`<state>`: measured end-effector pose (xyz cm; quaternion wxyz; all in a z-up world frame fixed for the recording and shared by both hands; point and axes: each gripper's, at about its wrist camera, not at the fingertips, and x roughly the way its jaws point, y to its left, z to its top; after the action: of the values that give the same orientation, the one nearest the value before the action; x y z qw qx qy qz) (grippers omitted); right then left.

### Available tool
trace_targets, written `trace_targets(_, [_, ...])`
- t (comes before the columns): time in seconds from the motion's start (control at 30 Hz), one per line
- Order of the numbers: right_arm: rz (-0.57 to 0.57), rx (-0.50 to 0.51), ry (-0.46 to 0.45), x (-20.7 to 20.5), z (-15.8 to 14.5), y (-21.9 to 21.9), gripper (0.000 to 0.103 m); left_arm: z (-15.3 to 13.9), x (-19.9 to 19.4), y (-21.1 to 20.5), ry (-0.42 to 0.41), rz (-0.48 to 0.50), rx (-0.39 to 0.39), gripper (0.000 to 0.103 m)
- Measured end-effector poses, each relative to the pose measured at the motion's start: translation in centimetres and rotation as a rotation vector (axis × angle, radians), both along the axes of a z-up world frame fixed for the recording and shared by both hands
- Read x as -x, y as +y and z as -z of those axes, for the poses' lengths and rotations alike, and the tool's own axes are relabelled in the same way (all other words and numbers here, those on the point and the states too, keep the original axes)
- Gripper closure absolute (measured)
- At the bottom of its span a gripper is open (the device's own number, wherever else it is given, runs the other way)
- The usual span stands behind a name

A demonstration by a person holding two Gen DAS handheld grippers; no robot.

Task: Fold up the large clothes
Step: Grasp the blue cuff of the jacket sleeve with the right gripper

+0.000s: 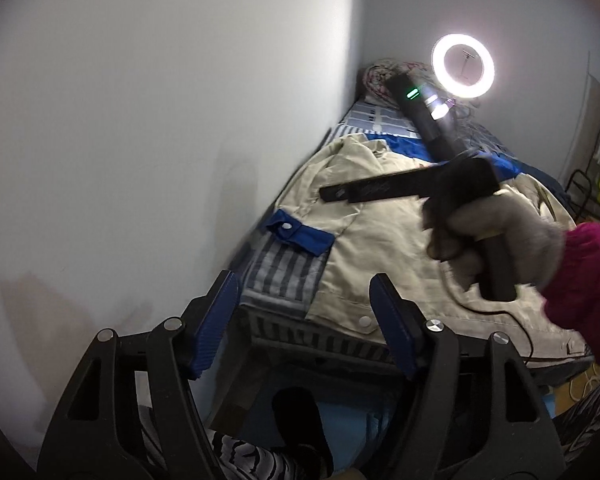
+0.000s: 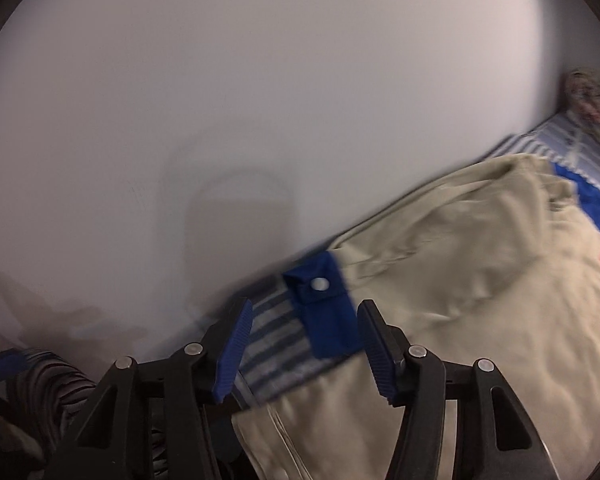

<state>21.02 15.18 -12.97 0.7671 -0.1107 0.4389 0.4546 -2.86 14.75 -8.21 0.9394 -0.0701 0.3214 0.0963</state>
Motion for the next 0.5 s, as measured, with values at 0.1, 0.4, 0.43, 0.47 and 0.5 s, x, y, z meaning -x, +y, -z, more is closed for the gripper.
trace_targets(0.1, [-0.017, 0.026, 0.030, -0.4, 2.7, 2.7, 0.046, 0.3, 0.0, 0.9, 0.008, -0.020, 0.018, 0.032])
trace_targets(0.4, [-0.026, 0.163, -0.037, 0.0, 7.5, 7.5, 0.046, 1.5, 0.3, 3.0, 0.035, -0.076, 0.023, 0.032])
trace_targets(0.43, [-0.024, 0.181, -0.045, 0.0, 8.0, 7.9, 0.046, 1.5, 0.5, 3.3, 0.034, -0.077, 0.038, 0.032])
trace_targets(0.47, [-0.018, 0.210, -0.059, 0.0, 8.6, 8.2, 0.053, 1.5, 0.6, 3.3, 0.032, -0.077, 0.049, 0.032])
trace_targets(0.5, [-0.014, 0.229, -0.070, 0.0, 9.1, 8.4, 0.059, 1.4, 0.6, 3.4, 0.028, -0.076, 0.051, 0.032])
